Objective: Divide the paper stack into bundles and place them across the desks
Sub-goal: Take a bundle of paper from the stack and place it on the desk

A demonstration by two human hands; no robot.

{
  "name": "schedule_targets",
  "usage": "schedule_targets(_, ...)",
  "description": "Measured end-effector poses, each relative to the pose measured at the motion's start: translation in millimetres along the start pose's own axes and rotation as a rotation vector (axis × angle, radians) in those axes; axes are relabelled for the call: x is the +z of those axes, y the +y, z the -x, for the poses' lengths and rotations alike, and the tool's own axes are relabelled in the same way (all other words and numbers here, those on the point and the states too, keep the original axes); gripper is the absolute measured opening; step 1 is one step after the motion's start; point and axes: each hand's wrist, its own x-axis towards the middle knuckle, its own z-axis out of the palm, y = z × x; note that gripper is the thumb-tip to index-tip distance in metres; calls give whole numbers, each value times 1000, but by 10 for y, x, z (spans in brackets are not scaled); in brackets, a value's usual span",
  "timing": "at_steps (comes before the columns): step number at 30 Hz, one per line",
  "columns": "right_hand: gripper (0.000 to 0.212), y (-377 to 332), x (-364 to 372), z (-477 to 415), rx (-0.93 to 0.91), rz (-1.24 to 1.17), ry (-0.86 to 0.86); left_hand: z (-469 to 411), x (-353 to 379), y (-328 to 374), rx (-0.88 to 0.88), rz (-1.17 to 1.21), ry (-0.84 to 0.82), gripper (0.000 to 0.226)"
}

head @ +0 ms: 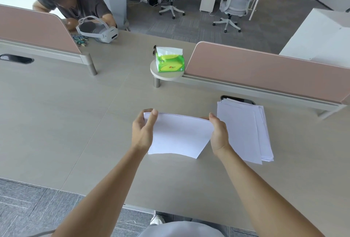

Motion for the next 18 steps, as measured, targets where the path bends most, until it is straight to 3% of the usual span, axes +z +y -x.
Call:
schedule_targets(2, 48, -10, -14, 5, 15, 16, -9, 26, -8, -15, 17, -20, -41, 49)
schedule_targets(6, 43, -60, -11, 13, 26, -22, -37, 76, 79, -2, 31, 4, 35, 38)
schedule_targets(12, 43, -8, -69, -100, 37, -51, -60, 67, 173, -54, 0, 49, 124, 73)
schedule_targets(15, 45, -8, -97, -167, 33, -86, -109, 64, 219, -21, 11, 35, 141, 77)
schedule_targets(18, 64, -35, -105, -251, 17, -120, -147, 39, 213, -42, 24, -35, 123, 67)
